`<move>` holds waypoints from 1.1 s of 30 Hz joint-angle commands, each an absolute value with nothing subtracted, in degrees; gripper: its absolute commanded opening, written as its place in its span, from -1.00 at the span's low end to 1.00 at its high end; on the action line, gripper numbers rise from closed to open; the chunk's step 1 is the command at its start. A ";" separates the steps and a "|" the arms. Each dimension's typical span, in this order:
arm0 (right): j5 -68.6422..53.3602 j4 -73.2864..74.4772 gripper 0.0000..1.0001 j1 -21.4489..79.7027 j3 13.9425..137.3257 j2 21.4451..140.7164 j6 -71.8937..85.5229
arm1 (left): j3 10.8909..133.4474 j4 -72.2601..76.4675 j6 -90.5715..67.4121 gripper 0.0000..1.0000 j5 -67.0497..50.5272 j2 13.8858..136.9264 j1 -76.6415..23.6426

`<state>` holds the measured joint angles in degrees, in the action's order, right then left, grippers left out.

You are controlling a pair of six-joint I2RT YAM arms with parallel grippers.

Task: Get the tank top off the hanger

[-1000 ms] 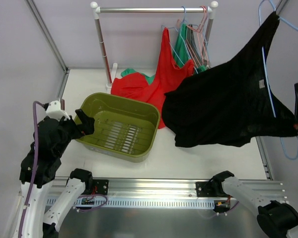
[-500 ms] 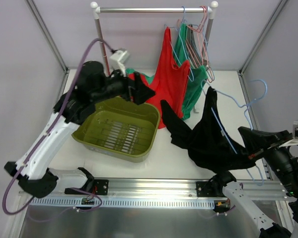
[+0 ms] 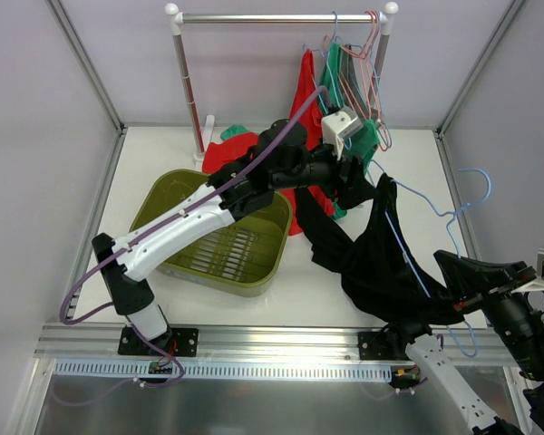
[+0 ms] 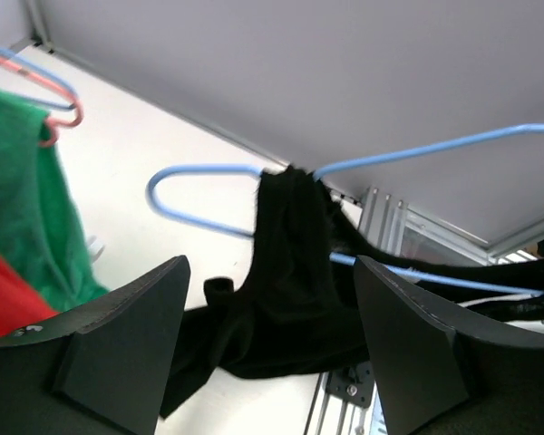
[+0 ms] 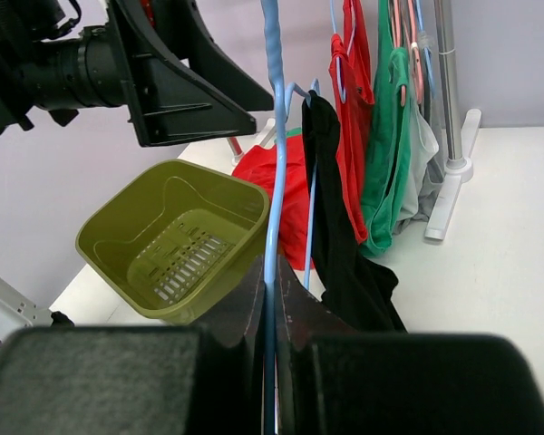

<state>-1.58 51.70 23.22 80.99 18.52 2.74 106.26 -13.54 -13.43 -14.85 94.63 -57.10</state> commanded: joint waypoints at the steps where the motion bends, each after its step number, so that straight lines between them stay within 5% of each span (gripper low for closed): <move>1: -2.28 47.37 -0.99 23.12 81.74 19.07 2.55 | 110.91 -7.74 -12.82 0.46 -16.78 96.59 -57.83; 7: -2.99 46.85 -1.00 23.12 82.35 19.77 1.76 | 111.89 -5.80 -14.15 0.21 -17.14 99.67 -58.01; 18: -3.78 46.14 -0.99 23.03 82.53 20.92 1.14 | 111.27 -4.22 -15.21 0.23 -18.72 102.13 -58.01; 20: -3.69 46.06 -0.99 23.12 82.53 21.09 1.14 | 110.66 -4.04 -15.12 -0.22 -18.99 101.78 -58.01; 24: -4.22 45.62 -0.99 23.12 82.44 21.27 1.23 | 109.78 -3.52 -14.94 -0.43 -18.19 101.16 -58.01; 28: -4.57 45.44 -0.99 23.12 82.44 21.71 1.23 | 109.08 -3.34 -15.12 -0.96 -17.14 100.81 -58.01; 33: -4.39 48.86 -0.99 23.12 82.53 22.59 -1.75 | 105.74 -3.34 -17.48 -1.00 -2.35 96.95 -58.01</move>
